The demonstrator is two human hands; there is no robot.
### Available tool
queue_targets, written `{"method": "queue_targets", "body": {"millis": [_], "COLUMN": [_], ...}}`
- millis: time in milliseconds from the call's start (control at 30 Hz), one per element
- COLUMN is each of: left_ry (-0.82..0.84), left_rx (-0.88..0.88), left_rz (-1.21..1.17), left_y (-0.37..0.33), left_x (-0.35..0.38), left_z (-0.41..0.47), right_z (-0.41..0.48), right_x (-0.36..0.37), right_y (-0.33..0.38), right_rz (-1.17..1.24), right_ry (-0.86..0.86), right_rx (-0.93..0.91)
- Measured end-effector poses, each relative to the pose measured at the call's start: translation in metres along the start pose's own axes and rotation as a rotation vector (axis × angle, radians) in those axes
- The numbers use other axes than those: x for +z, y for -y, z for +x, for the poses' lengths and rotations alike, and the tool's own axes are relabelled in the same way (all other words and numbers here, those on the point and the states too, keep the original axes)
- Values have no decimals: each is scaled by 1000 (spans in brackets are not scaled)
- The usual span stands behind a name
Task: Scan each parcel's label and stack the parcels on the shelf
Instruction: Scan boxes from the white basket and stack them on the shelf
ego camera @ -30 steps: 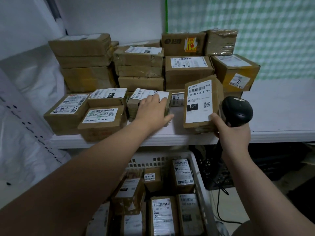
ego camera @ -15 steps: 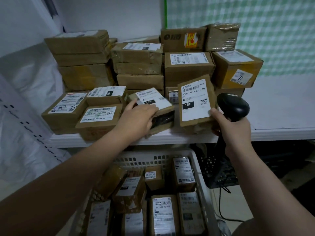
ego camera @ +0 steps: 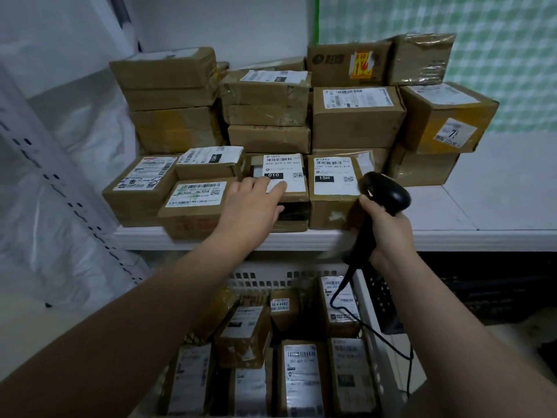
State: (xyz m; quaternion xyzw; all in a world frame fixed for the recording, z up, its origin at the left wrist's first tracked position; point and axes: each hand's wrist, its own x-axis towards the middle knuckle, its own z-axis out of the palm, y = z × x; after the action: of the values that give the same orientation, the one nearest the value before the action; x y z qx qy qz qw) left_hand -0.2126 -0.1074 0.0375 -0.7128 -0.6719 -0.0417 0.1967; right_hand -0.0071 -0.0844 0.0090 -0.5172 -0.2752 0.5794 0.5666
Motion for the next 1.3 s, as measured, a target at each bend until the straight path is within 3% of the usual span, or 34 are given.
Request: {"method": "queue_targets", "body": {"millis": [600,700,867,1033,1200,1300], "left_ry": [-38,-68,-262,35,545,642], "left_rx": [-132,-73,94,79,2,45], "left_rz": [-50,-101,-361,-514,-634,-546], "left_y": [19,14,2,-17,-43,-56], "left_x": [24,19,31,98,166,187], "left_z": [3,-7,-72,-144,-184,-177], "right_z": [31,26,-13,-61,-61,-46], "right_x": [10,9,1,-24,-50,-65], "right_y": [15,11,-12,-57,-106,-124], "right_rz": [-147,-218,-274,-509,-893,-965], "right_ry": [138,182,110,257,332,298], "right_rx": [-80,-168,-294,-199,92,176]}}
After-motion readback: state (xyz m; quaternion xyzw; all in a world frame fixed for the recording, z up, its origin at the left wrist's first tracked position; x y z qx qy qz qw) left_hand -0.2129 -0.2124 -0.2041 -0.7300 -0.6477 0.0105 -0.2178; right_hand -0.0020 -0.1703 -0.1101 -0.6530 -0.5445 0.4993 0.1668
